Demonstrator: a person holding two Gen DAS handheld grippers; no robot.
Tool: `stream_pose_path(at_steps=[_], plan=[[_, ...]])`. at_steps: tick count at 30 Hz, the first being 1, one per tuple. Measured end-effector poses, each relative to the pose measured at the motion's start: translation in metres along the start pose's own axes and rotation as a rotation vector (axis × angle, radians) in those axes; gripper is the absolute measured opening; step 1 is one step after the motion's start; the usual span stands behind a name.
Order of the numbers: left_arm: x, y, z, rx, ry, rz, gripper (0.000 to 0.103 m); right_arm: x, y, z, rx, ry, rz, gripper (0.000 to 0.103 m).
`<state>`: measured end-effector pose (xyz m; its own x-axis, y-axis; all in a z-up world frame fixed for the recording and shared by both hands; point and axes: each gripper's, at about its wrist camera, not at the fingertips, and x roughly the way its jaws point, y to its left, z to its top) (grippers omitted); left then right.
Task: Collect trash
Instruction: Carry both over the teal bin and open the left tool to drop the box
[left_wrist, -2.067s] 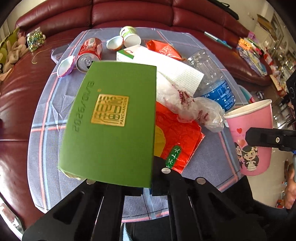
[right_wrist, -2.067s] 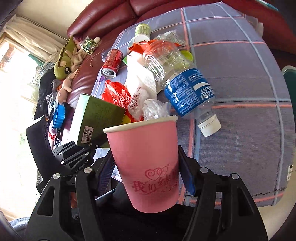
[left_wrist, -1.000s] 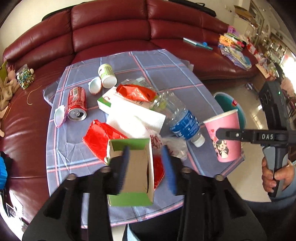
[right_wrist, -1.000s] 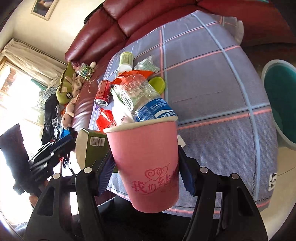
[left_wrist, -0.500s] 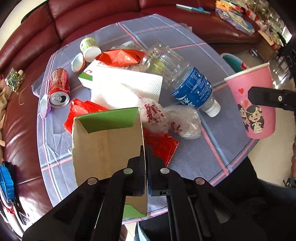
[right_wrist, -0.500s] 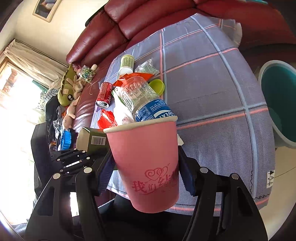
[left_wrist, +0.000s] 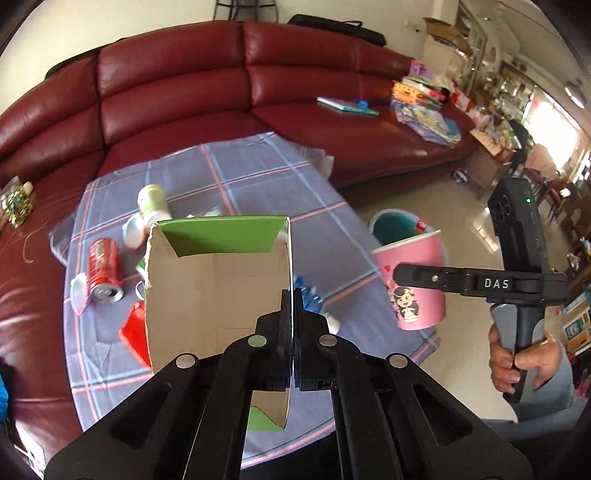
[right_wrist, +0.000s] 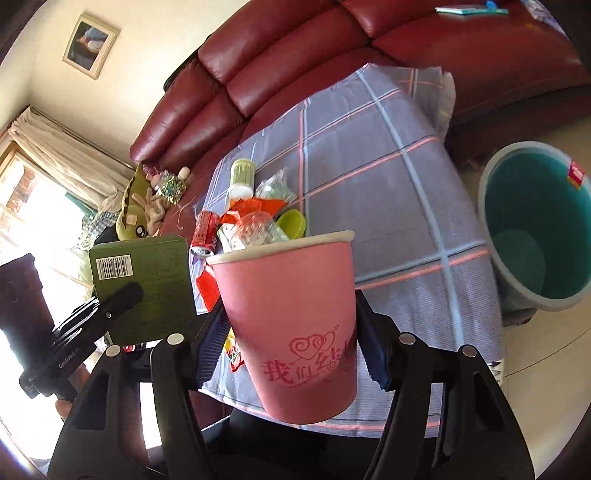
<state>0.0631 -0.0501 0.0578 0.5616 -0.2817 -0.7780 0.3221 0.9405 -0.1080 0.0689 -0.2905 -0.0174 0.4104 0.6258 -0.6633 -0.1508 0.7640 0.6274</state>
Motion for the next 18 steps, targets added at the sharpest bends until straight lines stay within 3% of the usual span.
stream_pose_path(at_steps=[5,10,18], plan=[[0.050,-0.061,0.042,0.090,0.010,-0.140,0.001,-0.050,-0.044,0.023,0.050,-0.122,-0.115,0.061],[0.115,-0.129,0.072,0.179,0.061,-0.265,0.001,-0.093,-0.117,0.039,0.163,-0.210,-0.254,0.061],[0.222,-0.193,0.092,0.191,0.207,-0.336,0.001,-0.096,-0.210,0.048,0.347,-0.182,-0.327,0.061]])
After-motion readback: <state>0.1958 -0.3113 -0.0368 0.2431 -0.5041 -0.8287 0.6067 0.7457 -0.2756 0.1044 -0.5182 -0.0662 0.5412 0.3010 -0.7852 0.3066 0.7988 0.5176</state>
